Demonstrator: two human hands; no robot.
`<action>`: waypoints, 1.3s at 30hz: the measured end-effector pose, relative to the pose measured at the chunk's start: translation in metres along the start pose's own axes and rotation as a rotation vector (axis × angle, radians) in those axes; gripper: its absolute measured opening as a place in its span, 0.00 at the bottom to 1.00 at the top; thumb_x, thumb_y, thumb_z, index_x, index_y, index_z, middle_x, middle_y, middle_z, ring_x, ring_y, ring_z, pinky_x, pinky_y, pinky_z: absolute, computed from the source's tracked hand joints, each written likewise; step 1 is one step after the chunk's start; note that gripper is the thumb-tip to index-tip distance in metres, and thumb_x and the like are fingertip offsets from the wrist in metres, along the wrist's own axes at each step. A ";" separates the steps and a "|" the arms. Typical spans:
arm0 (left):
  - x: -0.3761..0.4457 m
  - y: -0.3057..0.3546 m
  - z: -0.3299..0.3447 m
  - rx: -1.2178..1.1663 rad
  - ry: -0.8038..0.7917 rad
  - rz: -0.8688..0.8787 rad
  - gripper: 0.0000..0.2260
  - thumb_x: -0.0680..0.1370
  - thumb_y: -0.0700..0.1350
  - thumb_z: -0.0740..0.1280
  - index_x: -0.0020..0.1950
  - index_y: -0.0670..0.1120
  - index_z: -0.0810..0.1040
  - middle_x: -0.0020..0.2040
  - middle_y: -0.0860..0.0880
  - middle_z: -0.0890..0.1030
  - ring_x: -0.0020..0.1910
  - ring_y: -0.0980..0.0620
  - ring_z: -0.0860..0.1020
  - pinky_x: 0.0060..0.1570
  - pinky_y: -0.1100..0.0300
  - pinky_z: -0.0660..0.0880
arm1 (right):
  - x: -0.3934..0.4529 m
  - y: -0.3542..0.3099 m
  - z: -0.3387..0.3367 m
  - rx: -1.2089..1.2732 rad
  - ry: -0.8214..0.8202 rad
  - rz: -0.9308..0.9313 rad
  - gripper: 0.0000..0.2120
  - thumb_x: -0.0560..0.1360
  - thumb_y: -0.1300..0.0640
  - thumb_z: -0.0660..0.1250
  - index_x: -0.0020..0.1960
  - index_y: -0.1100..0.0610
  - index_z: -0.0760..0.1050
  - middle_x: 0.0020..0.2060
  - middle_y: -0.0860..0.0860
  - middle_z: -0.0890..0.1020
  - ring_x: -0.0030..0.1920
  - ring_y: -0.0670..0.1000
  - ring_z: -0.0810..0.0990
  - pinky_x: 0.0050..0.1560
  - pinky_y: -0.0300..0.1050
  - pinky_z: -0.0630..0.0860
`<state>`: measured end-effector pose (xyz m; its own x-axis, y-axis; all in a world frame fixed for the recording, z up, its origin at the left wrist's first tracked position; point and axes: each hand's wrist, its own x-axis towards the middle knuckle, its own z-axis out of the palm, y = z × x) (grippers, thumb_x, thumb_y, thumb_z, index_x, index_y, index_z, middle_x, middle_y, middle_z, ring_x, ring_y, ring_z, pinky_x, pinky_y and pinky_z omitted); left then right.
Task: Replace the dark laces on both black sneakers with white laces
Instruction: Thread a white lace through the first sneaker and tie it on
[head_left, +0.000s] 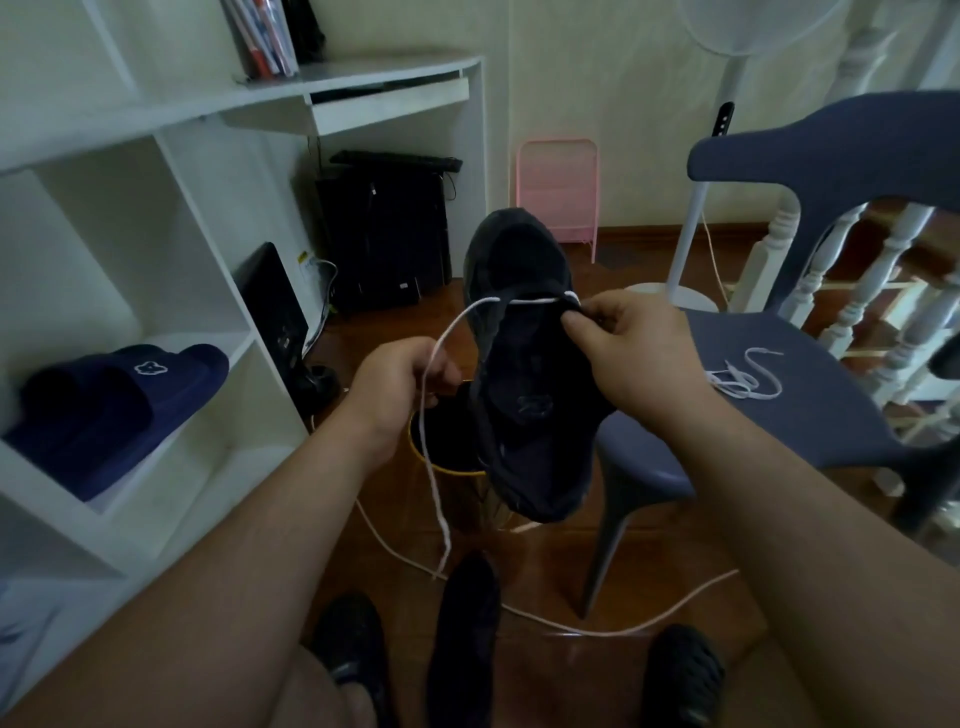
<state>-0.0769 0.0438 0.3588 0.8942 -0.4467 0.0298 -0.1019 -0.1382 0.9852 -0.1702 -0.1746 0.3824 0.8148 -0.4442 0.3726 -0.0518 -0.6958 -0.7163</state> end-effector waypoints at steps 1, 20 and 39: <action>-0.001 0.001 -0.001 -0.087 0.004 -0.004 0.10 0.76 0.46 0.59 0.37 0.49 0.76 0.33 0.47 0.75 0.36 0.48 0.74 0.43 0.52 0.71 | -0.001 0.001 -0.001 -0.021 0.001 -0.001 0.12 0.80 0.46 0.68 0.46 0.52 0.83 0.36 0.48 0.84 0.40 0.51 0.83 0.47 0.58 0.82; -0.018 0.013 0.037 0.622 -0.248 0.275 0.10 0.84 0.48 0.66 0.59 0.60 0.67 0.44 0.54 0.83 0.36 0.58 0.80 0.35 0.61 0.72 | -0.031 0.002 0.037 -0.038 -0.309 -0.015 0.13 0.80 0.57 0.67 0.56 0.42 0.84 0.42 0.41 0.82 0.43 0.40 0.79 0.35 0.28 0.69; -0.022 0.021 0.047 0.723 -0.250 0.227 0.06 0.83 0.47 0.61 0.53 0.56 0.64 0.42 0.48 0.81 0.40 0.46 0.79 0.43 0.37 0.79 | -0.039 0.003 0.033 -0.087 -0.340 -0.105 0.15 0.81 0.55 0.68 0.64 0.42 0.82 0.52 0.45 0.86 0.53 0.47 0.81 0.48 0.40 0.75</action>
<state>-0.1190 0.0092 0.3713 0.7019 -0.7061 0.0937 -0.6044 -0.5208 0.6028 -0.1832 -0.1415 0.3462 0.9629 -0.1653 0.2132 0.0050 -0.7795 -0.6264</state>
